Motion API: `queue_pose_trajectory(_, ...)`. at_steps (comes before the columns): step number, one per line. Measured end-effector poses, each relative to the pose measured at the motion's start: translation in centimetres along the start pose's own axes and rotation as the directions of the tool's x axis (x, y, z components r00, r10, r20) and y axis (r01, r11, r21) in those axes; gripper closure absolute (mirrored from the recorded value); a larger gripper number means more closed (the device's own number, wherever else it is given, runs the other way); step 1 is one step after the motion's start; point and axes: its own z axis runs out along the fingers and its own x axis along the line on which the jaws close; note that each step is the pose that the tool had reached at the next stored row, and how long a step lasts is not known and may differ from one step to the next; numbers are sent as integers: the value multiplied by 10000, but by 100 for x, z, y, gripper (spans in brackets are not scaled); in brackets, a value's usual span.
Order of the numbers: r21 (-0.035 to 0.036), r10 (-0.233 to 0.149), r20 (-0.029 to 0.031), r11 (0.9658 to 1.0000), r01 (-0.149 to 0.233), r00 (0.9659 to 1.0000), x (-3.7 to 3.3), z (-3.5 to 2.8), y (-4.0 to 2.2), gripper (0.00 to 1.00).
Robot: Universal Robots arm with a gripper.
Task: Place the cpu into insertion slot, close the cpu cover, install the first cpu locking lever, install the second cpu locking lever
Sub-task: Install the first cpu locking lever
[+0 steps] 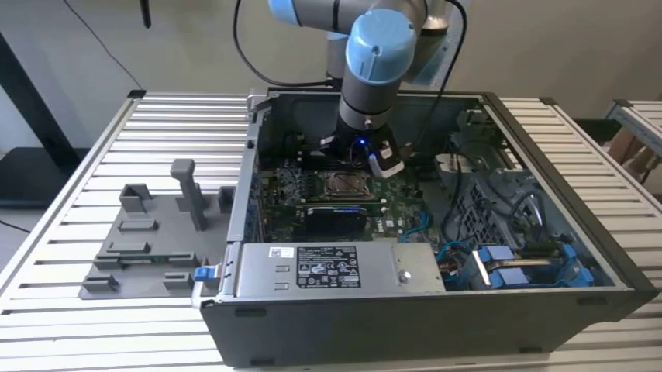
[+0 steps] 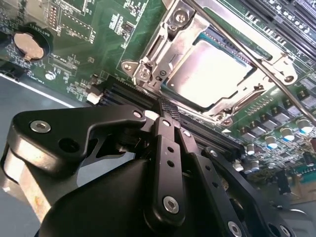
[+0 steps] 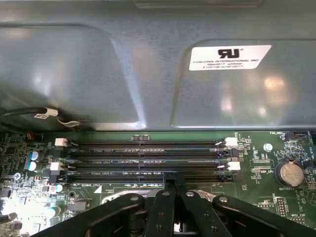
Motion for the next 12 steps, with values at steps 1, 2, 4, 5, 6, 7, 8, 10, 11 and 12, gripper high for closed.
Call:
queue_pose_trajectory(1, 2, 0, 0, 10000, 0, 10000, -4, 3, -1, 89)
queue_pose_trajectory(2, -4, -1, 4, 10000, 1, 10000, -8, 8, -2, 89)
queue_pose_trajectory(4, -6, -1, 3, 10000, 1, 10000, -13, 17, -4, 89)
queue_pose_trajectory(5, -2, 1, 2, 10000, -1, 10000, -13, 19, -6, 89)
queue_pose_trajectory(6, -7, 1, 1, 10000, -1, 10000, -14, 20, -6, 89)
queue_pose_trajectory(7, -25, 1, 0, 10000, -1, 10000, -15, 20, -7, 89)
queue_pose_trajectory(8, -58, 0, -1, 10000, 0, 10000, -16, 20, -7, 89)
queue_pose_trajectory(10, -141, 2, -3, 9999, -2, 10000, -16, 21, -7, 89)
queue_pose_trajectory(11, -191, 2, -5, 9998, -2, 10000, -16, 20, -7, 89)
queue_pose_trajectory(12, -237, 1, -3, 9997, -1, 10000, -16, 24, -5, 89)
